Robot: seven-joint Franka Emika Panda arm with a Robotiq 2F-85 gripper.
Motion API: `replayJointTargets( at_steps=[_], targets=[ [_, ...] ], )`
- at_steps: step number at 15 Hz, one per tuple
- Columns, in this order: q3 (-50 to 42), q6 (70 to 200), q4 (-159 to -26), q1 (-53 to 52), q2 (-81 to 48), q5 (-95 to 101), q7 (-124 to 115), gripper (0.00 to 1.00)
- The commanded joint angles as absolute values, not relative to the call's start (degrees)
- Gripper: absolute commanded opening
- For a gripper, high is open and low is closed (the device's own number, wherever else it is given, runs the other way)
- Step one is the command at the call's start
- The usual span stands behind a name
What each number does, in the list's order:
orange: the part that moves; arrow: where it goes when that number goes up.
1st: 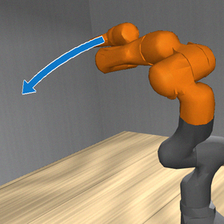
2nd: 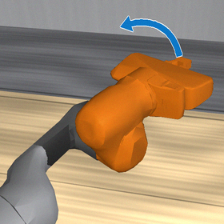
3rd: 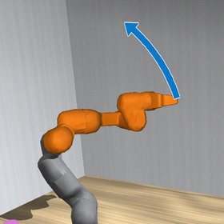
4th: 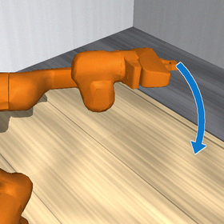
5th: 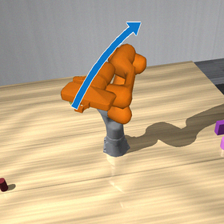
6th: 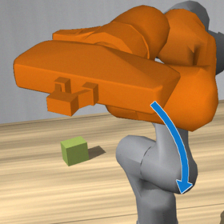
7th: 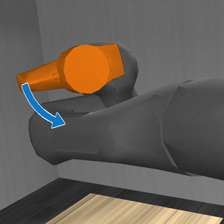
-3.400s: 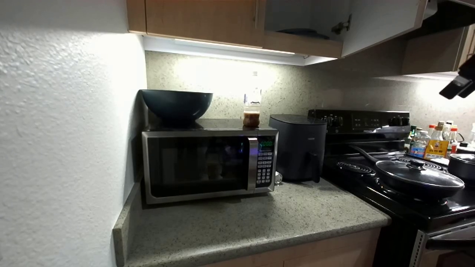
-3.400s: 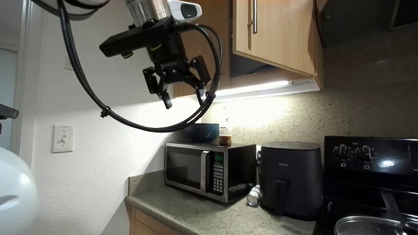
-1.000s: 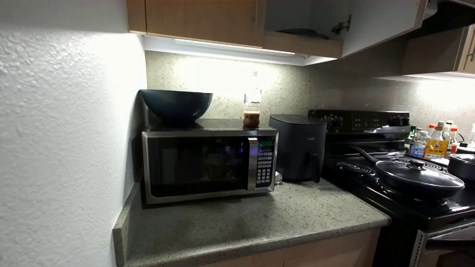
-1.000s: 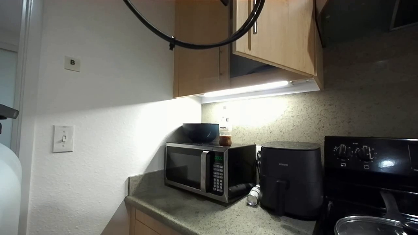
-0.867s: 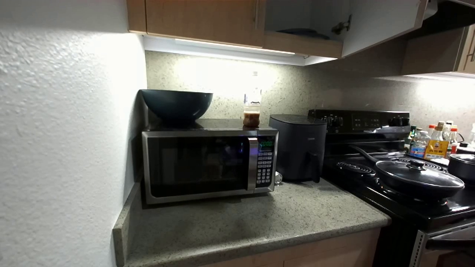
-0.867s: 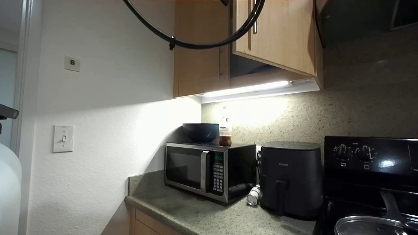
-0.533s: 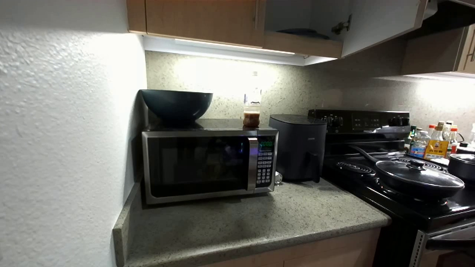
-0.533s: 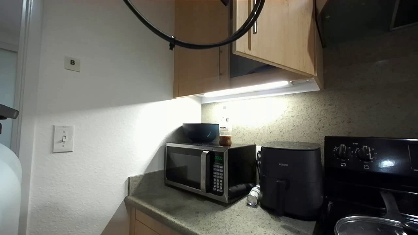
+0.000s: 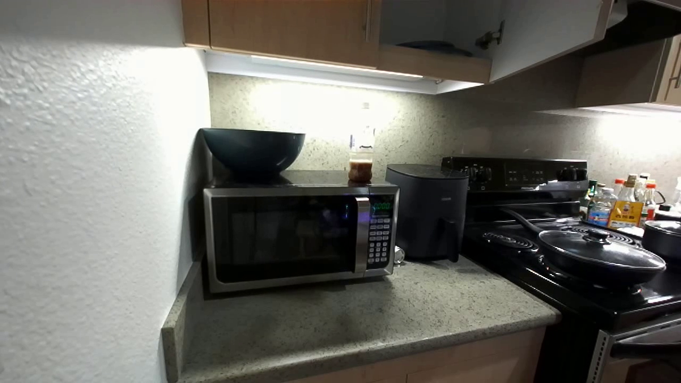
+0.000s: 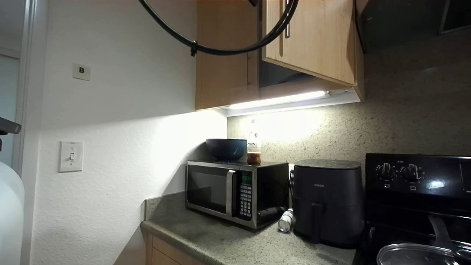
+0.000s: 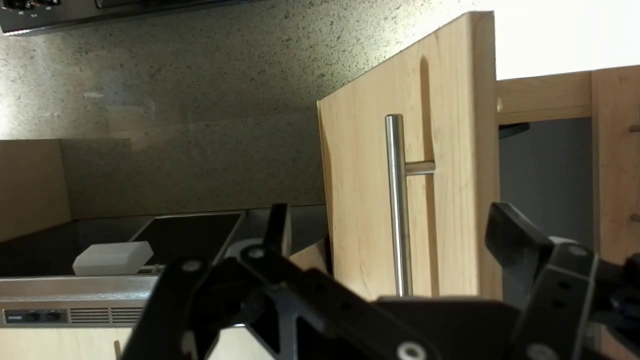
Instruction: Close the right upper cabinet door.
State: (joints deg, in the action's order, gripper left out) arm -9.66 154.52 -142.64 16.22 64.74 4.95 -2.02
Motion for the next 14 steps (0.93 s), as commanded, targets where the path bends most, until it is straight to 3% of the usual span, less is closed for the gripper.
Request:
replayJointTargets(
  at_steps=[1, 9, 10, 14],
  targets=[
    [-9.6, 154.4, -142.4, 16.4, 64.6, 4.6, -1.7, 1.0],
    [1.2, 162.1, -134.3, 21.1, 51.5, 5.0, -10.5, 1.0],
    [-1.9, 159.7, -138.1, 17.3, 57.2, 4.6, -7.2, 1.0],
    [0.9, 160.7, -134.7, 20.3, 52.0, 5.0, -9.5, 1.0]
  ],
)
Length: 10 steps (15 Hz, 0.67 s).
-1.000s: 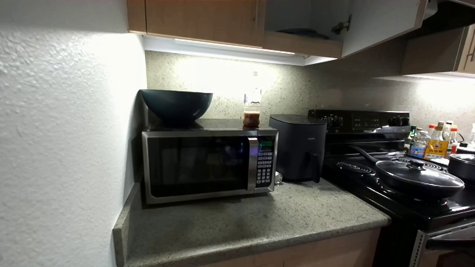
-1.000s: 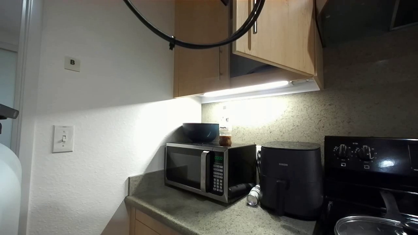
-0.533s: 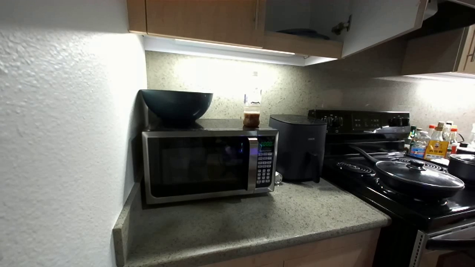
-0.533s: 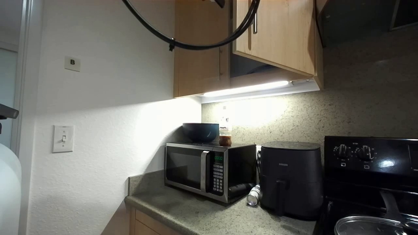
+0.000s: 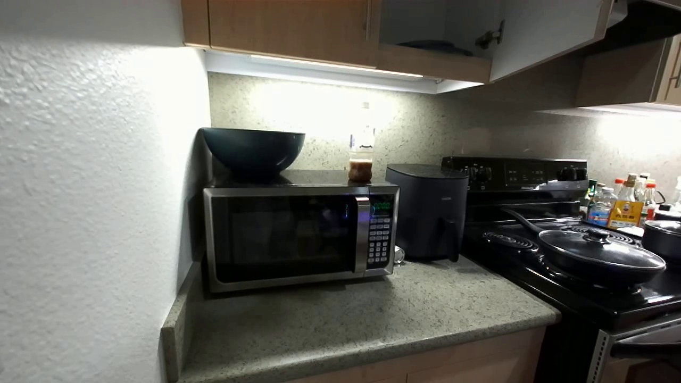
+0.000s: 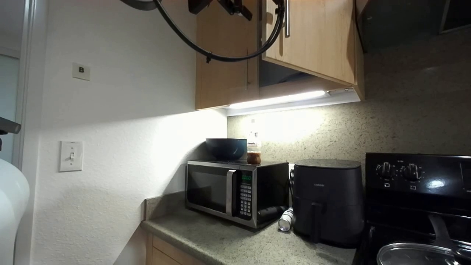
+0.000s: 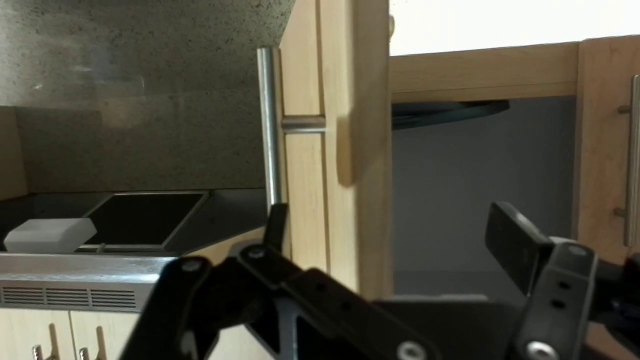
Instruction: Close the right upper cabinet door.
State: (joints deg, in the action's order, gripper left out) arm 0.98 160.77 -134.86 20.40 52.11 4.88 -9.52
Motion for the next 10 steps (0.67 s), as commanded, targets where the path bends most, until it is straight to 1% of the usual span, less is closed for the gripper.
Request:
replayJointTargets(
  at_steps=[1, 5, 10],
  targets=[
    [0.8, 160.3, -134.3, 20.0, 51.6, 4.9, -9.4, 1.0],
    [0.1, 160.4, -132.3, 17.2, 49.2, 5.1, -7.1, 1.0],
    [-2.1, 158.1, -130.2, 10.0, 47.1, 4.0, -3.9, 1.0]
  ],
)
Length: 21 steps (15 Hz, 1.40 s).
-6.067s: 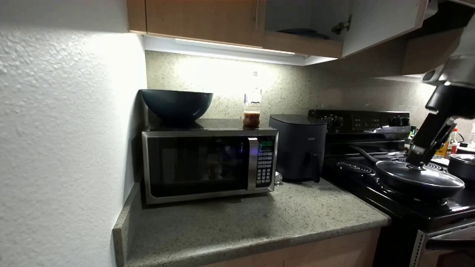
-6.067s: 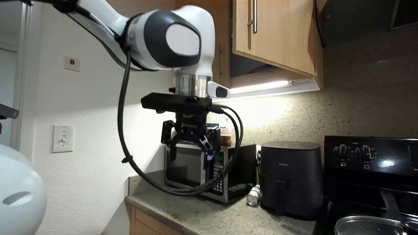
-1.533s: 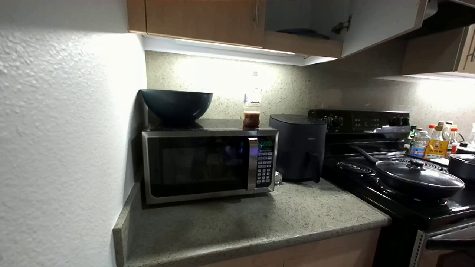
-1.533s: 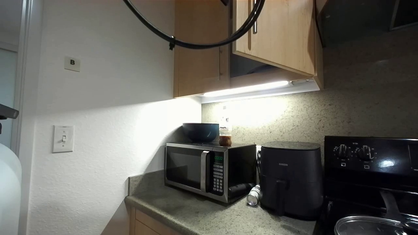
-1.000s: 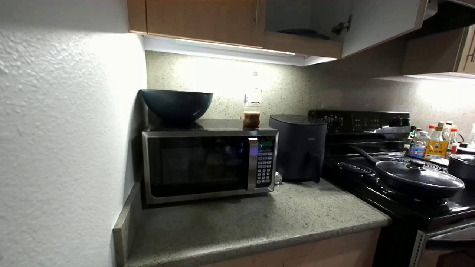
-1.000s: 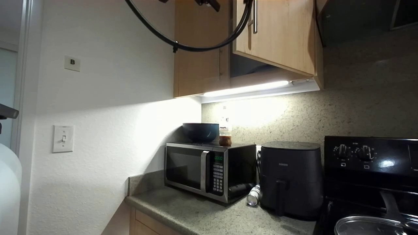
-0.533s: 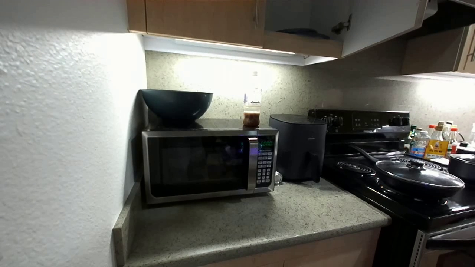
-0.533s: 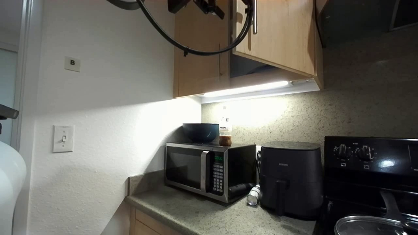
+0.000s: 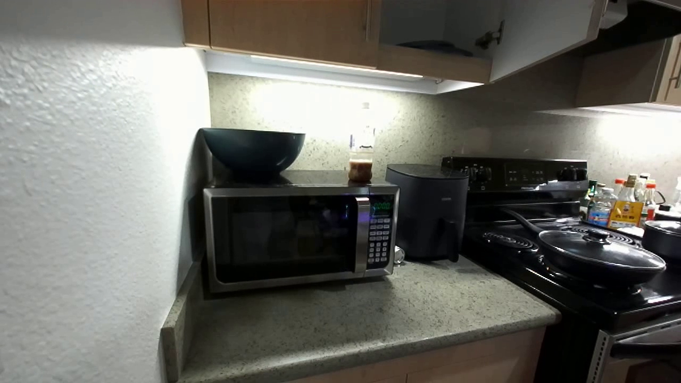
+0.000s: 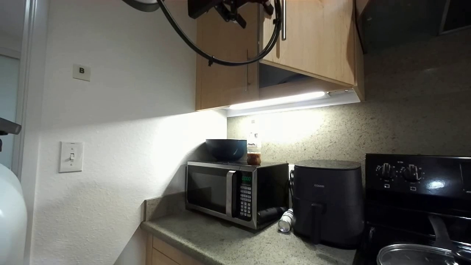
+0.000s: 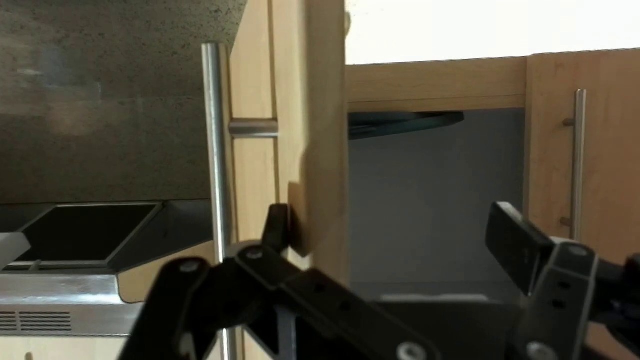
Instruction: Close the right upper cabinet door.
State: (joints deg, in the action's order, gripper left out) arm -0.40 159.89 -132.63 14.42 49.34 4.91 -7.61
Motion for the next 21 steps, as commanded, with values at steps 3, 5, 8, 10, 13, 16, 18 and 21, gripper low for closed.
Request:
replayJointTargets(
  at_steps=[3, 5, 8, 10, 13, 16, 18, 21],
  targets=[
    [-3.3, 156.9, -129.1, 6.3, 46.2, 3.6, -2.2, 1.0],
    [-4.2, 155.9, -128.0, 2.5, 45.3, 2.7, -0.6, 1.0],
    [-6.7, 154.2, -127.0, -5.3, 44.8, 0.0, 3.6, 1.0],
    [-7.5, 152.1, -126.4, -9.3, 44.5, -1.3, 6.4, 1.0],
    [-8.9, 150.8, -126.6, -13.2, 45.5, -2.9, 9.4, 1.0],
    [-8.9, 151.1, -127.4, -12.3, 46.8, -2.8, 9.1, 1.0],
    [-5.7, 153.4, -128.6, -4.5, 47.3, 1.0, 5.0, 1.0],
    [-6.1, 151.1, -128.1, -4.7, 47.8, -1.3, 5.6, 1.0]
  ],
)
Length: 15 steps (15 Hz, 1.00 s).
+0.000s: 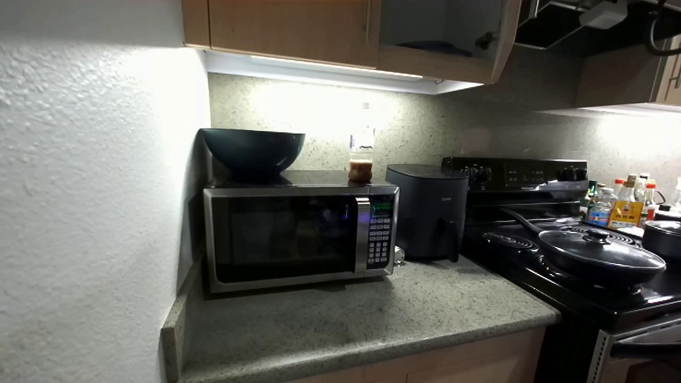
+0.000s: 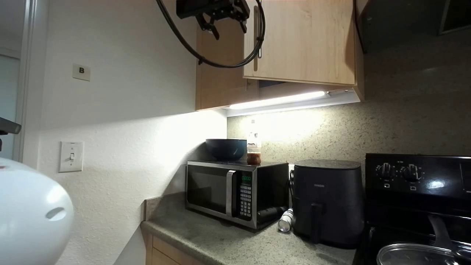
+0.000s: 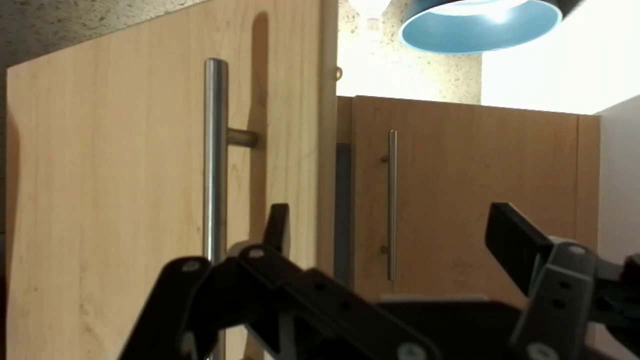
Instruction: Close the right upper cabinet door.
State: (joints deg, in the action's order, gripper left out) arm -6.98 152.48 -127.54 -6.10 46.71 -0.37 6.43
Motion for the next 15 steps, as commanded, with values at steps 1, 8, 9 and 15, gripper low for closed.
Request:
replayJointTargets(
  at_steps=[1, 8, 9, 15],
  targets=[
    [-5.7, 150.5, -128.7, -3.8, 48.6, -1.5, 4.9, 1.0],
    [-7.1, 153.4, -130.0, -1.1, 49.4, -1.2, 3.7, 1.0],
    [-7.7, 153.8, -129.6, -1.2, 48.8, -1.5, 3.9, 1.0],
    [-10.6, 156.8, -127.0, -2.7, 44.2, -2.2, 5.3, 1.0]
  ],
)
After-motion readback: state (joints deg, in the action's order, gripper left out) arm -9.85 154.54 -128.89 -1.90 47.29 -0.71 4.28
